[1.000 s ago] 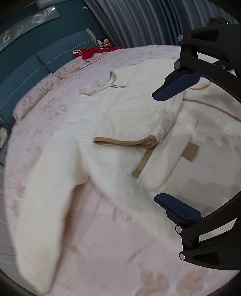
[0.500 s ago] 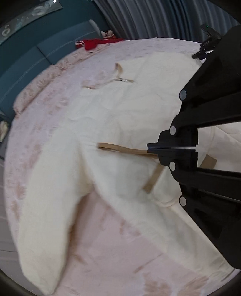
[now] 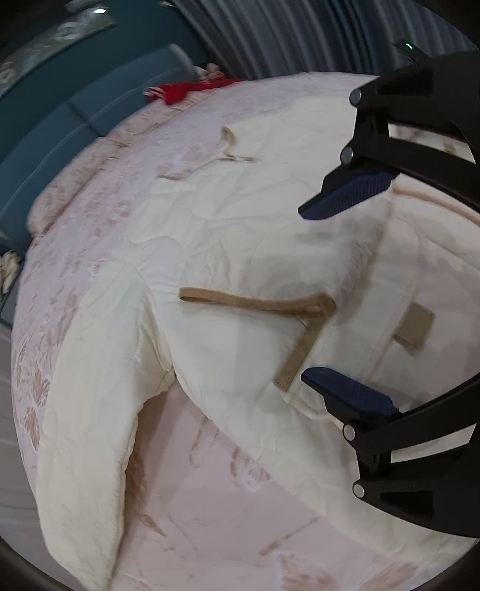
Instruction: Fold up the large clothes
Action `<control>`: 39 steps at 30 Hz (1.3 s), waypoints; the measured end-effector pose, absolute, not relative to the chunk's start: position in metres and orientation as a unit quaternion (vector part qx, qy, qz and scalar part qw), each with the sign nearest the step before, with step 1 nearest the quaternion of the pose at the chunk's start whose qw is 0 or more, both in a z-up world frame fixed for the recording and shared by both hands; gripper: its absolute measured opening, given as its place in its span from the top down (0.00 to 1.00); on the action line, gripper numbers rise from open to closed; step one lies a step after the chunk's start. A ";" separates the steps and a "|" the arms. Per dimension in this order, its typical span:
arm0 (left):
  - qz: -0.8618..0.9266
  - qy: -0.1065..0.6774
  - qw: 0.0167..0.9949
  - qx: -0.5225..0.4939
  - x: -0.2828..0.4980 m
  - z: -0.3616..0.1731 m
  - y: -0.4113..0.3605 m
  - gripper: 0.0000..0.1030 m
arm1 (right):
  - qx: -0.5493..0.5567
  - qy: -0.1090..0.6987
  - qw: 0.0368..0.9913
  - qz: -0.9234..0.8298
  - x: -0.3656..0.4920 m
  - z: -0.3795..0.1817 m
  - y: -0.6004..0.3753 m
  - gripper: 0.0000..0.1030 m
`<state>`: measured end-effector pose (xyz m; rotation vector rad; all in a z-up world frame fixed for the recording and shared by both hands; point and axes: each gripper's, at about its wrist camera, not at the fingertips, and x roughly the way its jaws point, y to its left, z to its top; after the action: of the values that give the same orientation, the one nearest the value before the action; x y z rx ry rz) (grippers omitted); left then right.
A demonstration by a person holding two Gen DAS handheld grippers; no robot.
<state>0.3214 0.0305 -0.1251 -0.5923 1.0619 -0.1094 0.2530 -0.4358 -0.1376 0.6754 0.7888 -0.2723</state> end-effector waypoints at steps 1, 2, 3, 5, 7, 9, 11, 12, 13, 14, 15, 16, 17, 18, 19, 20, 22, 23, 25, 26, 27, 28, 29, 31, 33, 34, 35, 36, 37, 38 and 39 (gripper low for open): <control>-0.056 0.499 0.818 -0.281 0.324 -0.126 0.029 0.24 | 0.320 0.377 0.859 -0.130 0.254 -0.138 -0.436 0.94; -0.062 0.508 0.814 -0.276 0.331 -0.128 0.023 0.26 | 0.317 0.379 0.859 -0.129 0.255 -0.138 -0.436 0.94; -0.063 0.518 0.811 -0.265 0.337 -0.132 0.018 0.38 | 0.314 0.381 0.860 -0.128 0.254 -0.137 -0.435 0.94; -0.063 0.530 0.809 -0.249 0.343 -0.136 0.011 0.63 | 0.305 0.384 0.862 -0.127 0.257 -0.134 -0.427 0.93; -0.073 0.519 0.819 -0.236 0.343 -0.128 0.009 0.90 | 0.302 0.373 0.868 -0.124 0.255 -0.124 -0.424 0.93; -0.084 0.486 0.836 -0.242 0.334 -0.109 0.017 0.92 | 0.311 0.335 0.883 -0.108 0.247 -0.102 -0.421 0.94; -0.080 0.443 0.864 -0.226 0.325 -0.084 0.024 0.93 | 0.291 0.304 0.901 -0.103 0.241 -0.082 -0.414 0.94; -0.074 0.433 0.872 -0.215 0.323 -0.079 0.027 0.93 | 0.265 0.312 0.905 -0.114 0.245 -0.084 -0.411 0.95; -0.070 0.445 0.869 -0.205 0.324 -0.086 0.027 0.93 | 0.248 0.334 0.901 -0.122 0.251 -0.093 -0.410 0.96; -0.066 0.462 0.862 -0.197 0.328 -0.098 0.025 0.94 | 0.235 0.381 0.884 -0.134 0.262 -0.117 -0.411 0.97; -0.056 0.488 0.851 -0.185 0.331 -0.118 0.021 0.95 | 0.235 0.406 0.871 -0.143 0.266 -0.133 -0.413 0.97; -0.049 0.504 0.844 -0.175 0.332 -0.132 0.020 0.95 | 0.234 0.431 0.859 -0.148 0.270 -0.154 -0.415 0.98; -0.047 0.514 0.840 -0.167 0.330 -0.148 0.018 0.95 | 0.227 0.431 0.860 -0.149 0.269 -0.162 -0.415 0.98; -0.046 0.506 0.847 -0.157 0.325 -0.152 0.018 0.95 | 0.222 0.429 0.862 -0.151 0.270 -0.162 -0.414 0.98; -0.045 0.501 0.852 -0.147 0.322 -0.151 0.017 0.95 | 0.214 0.432 0.863 -0.155 0.271 -0.159 -0.412 0.97; -0.042 0.497 0.856 -0.137 0.321 -0.149 0.015 0.95 | 0.205 0.438 0.861 -0.160 0.272 -0.155 -0.411 0.97; -0.038 0.497 0.856 -0.136 0.322 -0.150 0.016 0.94 | 0.201 0.437 0.859 -0.176 0.268 -0.144 -0.410 0.97; -0.039 0.496 0.856 -0.139 0.323 -0.151 0.018 0.94 | 0.201 0.425 0.862 -0.189 0.262 -0.134 -0.406 0.96; -0.040 0.490 0.861 -0.133 0.321 -0.152 0.017 0.94 | 0.209 0.369 0.885 -0.194 0.246 -0.100 -0.397 0.95; -0.040 0.486 0.864 -0.128 0.321 -0.153 0.012 0.94 | 0.212 0.357 0.892 -0.177 0.245 -0.089 -0.388 0.95; -0.039 0.481 0.868 -0.121 0.321 -0.153 0.007 0.94 | 0.211 0.357 0.896 -0.157 0.249 -0.084 -0.378 0.95; -0.037 0.475 0.872 -0.114 0.319 -0.154 0.005 0.93 | 0.206 0.363 0.899 -0.129 0.255 -0.082 -0.365 0.95; -0.036 0.473 0.873 -0.112 0.316 -0.155 0.003 0.93 | 0.198 0.371 0.901 -0.104 0.263 -0.081 -0.351 0.95; -0.035 0.470 0.875 -0.110 0.317 -0.155 0.001 0.93 | 0.173 0.394 0.901 -0.058 0.282 -0.091 -0.319 0.95; -0.038 0.467 0.876 -0.110 0.319 -0.156 0.001 0.93 | 0.162 0.423 0.890 -0.040 0.297 -0.110 -0.299 0.96; -0.039 0.465 0.878 -0.108 0.319 -0.157 0.001 0.92 | 0.167 0.440 0.882 -0.035 0.303 -0.125 -0.294 0.96; -0.040 0.462 0.880 -0.106 0.318 -0.158 0.000 0.92 | 0.170 0.451 0.875 -0.036 0.306 -0.136 -0.290 0.97; -0.041 0.459 0.882 -0.103 0.318 -0.159 0.000 0.92 | 0.173 0.461 0.869 -0.043 0.309 -0.151 -0.290 0.99; -0.042 0.456 0.883 -0.102 0.318 -0.160 -0.001 0.92 | 0.177 0.460 0.869 -0.045 0.308 -0.159 -0.290 1.00; -0.042 0.455 0.884 -0.101 0.317 -0.161 0.000 0.92 | 0.187 0.453 0.870 -0.045 0.307 -0.166 -0.293 1.00; -0.042 0.454 0.884 -0.101 0.317 -0.162 -0.001 0.92 | 0.194 0.451 0.870 -0.045 0.305 -0.169 -0.294 1.00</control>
<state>0.3169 -0.0012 -0.1619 -0.2108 0.9437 -0.0879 0.3046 -0.2936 -0.1691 0.4066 0.9440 -0.0931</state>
